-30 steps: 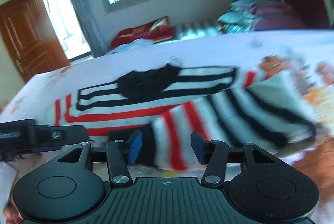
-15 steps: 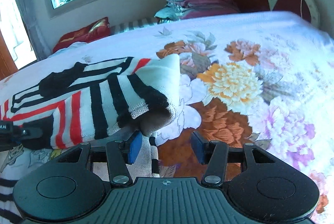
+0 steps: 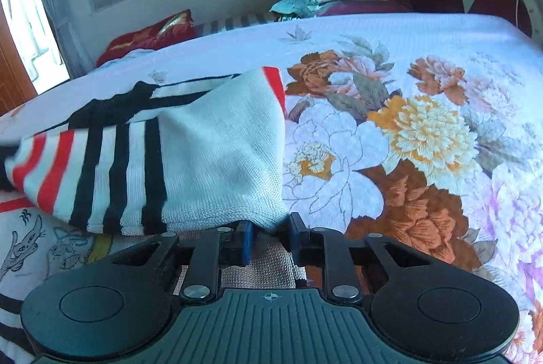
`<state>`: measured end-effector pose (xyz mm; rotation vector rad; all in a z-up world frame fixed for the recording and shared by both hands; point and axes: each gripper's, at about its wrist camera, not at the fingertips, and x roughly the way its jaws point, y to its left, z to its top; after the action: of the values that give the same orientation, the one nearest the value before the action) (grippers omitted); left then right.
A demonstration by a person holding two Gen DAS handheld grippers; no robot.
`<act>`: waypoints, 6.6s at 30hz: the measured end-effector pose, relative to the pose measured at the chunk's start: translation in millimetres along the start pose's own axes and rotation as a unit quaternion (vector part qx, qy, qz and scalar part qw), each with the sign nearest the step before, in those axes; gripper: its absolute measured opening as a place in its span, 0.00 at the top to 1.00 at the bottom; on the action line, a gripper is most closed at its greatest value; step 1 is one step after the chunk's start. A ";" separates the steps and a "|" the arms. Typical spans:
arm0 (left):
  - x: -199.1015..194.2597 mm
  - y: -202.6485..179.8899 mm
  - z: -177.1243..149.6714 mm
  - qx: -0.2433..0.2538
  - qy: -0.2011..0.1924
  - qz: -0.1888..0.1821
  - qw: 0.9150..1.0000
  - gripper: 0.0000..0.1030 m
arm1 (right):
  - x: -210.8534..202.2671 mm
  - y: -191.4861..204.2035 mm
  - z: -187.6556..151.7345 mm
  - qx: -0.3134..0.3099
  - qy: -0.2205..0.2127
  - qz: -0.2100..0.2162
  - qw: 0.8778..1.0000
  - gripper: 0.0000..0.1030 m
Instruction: Fold small clothes
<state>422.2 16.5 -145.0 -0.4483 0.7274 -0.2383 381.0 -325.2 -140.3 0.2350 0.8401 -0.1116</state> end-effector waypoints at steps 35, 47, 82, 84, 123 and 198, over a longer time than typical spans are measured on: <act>42.8 -20.4 -51.1 0.158 0.057 0.051 0.984 0.41 | 96.0 -29.9 112.7 0.052 0.008 0.057 0.997 0.52; 29.8 -32.8 -46.7 0.168 0.043 0.055 0.983 0.42 | 102.9 -24.8 115.3 -0.024 -0.007 -0.005 1.000 0.91; 31.7 -12.9 -38.5 0.143 0.067 0.089 0.983 0.30 | 49.2 134.6 26.9 -0.138 0.004 0.090 0.986 0.52; 29.0 -12.5 -37.2 0.141 0.068 0.090 0.984 0.30 | 55.3 142.0 17.6 -0.152 0.023 0.084 0.985 0.52; -155.2 253.8 -9.9 -0.211 -0.072 0.200 0.954 0.36 | 28.7 242.9 -12.9 -0.164 0.015 0.148 0.975 0.52; -32.0 84.5 -23.6 0.176 -0.006 0.152 0.973 0.73 | 22.4 91.1 20.5 0.030 0.020 0.097 0.995 0.93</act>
<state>387.5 95.1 -181.8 0.0019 0.7144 -0.0735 428.0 -242.2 -129.2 0.3746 0.8510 0.0514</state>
